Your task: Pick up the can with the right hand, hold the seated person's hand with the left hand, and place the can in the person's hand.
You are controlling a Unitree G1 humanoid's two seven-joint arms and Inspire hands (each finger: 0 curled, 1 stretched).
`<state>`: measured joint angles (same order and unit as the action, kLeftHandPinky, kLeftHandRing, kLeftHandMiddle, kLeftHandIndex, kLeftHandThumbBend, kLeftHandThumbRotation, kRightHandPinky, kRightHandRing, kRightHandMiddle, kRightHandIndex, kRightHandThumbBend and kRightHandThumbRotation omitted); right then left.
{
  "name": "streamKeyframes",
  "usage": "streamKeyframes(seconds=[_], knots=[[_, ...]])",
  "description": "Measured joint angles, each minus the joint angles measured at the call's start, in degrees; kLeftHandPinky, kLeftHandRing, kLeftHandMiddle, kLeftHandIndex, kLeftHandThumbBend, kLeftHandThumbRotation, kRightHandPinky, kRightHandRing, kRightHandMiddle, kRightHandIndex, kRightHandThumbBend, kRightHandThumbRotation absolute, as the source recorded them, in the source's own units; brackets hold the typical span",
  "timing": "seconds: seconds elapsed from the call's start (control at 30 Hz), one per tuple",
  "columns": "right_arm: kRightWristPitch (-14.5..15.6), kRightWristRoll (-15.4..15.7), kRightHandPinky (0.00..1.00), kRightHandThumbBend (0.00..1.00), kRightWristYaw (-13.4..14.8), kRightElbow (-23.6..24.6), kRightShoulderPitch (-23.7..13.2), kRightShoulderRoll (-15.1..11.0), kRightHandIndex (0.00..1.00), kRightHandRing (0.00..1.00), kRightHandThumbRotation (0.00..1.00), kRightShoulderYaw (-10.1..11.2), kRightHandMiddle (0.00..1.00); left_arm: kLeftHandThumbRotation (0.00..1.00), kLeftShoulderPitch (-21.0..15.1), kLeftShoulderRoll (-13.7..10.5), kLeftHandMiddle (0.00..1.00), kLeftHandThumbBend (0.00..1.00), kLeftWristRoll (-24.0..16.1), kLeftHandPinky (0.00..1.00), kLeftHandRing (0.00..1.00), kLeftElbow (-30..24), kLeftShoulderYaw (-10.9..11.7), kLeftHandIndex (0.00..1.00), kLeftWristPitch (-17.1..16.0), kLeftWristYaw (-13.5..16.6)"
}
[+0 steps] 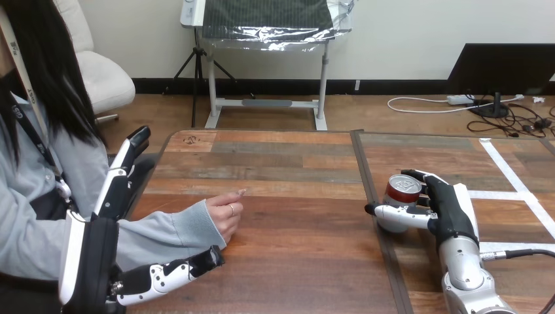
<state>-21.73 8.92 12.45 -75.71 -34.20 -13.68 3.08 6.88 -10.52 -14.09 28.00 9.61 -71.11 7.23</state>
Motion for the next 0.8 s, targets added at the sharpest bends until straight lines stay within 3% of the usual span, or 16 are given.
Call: streamKeyframes(seconds=[0.37,0.8], knots=[[0.22,0.51,0.53,0.81,1.63,0.21,0.15,0.02,0.64,0.58,0.0,-0.22,0.63,0.41,0.0,-0.13,0.94,1.0,0.32,0.84,0.93,0.76,0.0,0.92,-0.66,-0.57],[0.78,1.49,0.44,0.79,3.13,0.42,0.17,-0.07,0.57,0.49,0.0,-0.66,0.58,0.4,0.0,-0.32,0.94,1.0,3.21,0.86,0.94,1.24,-0.58,0.92,-1.59,-2.4]])
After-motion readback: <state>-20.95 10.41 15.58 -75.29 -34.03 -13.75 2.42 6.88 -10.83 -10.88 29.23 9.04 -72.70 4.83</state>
